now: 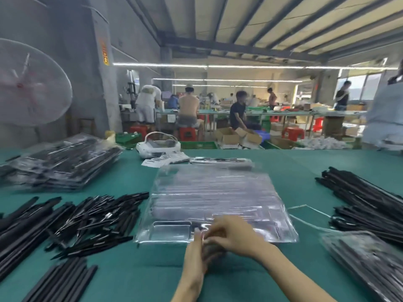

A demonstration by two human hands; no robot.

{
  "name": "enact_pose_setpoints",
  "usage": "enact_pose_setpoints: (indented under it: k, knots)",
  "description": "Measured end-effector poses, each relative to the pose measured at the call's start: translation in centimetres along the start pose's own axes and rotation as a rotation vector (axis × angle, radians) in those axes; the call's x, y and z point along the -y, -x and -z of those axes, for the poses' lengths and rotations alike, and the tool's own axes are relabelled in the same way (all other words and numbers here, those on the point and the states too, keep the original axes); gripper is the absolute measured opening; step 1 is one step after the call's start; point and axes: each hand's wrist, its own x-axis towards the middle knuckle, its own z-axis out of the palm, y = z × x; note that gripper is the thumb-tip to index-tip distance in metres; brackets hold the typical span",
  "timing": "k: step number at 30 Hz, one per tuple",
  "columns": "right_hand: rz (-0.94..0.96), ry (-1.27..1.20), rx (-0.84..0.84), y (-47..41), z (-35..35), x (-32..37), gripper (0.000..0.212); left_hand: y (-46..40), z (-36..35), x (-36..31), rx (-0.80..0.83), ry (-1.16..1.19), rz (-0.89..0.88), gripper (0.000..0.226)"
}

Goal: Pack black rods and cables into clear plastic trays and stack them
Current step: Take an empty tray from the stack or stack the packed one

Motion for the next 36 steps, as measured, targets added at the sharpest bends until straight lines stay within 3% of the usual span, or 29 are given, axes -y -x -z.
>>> enact_pose_setpoints:
  k: [2,6,10,14,19,26,29,36]
  knots:
    - [0.009,-0.103,0.008,0.2,0.3,0.0,0.018,0.1,0.6,-0.3,0.04,-0.057,-0.05,0.079]
    - [0.074,-0.063,0.008,0.0,1.1,0.3,0.015,0.7,0.9,-0.7,0.15,-0.026,-0.101,0.055]
    - [0.073,-0.09,0.066,-0.3,2.1,0.5,0.019,1.1,0.5,-0.8,0.056,-0.107,-0.167,0.087]
    - [0.059,-0.141,0.143,-0.8,2.8,1.0,0.018,0.9,0.6,-0.6,0.044,-0.148,-0.203,0.06]
    - [-0.061,-0.327,0.276,-1.0,4.0,1.6,0.021,1.5,0.4,-1.1,0.066,-0.135,-0.259,0.092]
    - [-0.124,-0.475,0.363,-0.8,4.6,1.7,0.016,1.6,0.6,-1.1,0.067,-0.098,-0.268,0.107]
    - [-0.091,-0.483,0.346,-0.5,4.8,1.7,0.017,1.8,0.4,-1.3,0.077,-0.103,-0.255,0.09]
    - [0.011,-0.504,0.274,0.5,4.1,0.9,0.018,3.1,0.1,-1.3,0.065,-0.18,-0.187,0.026]
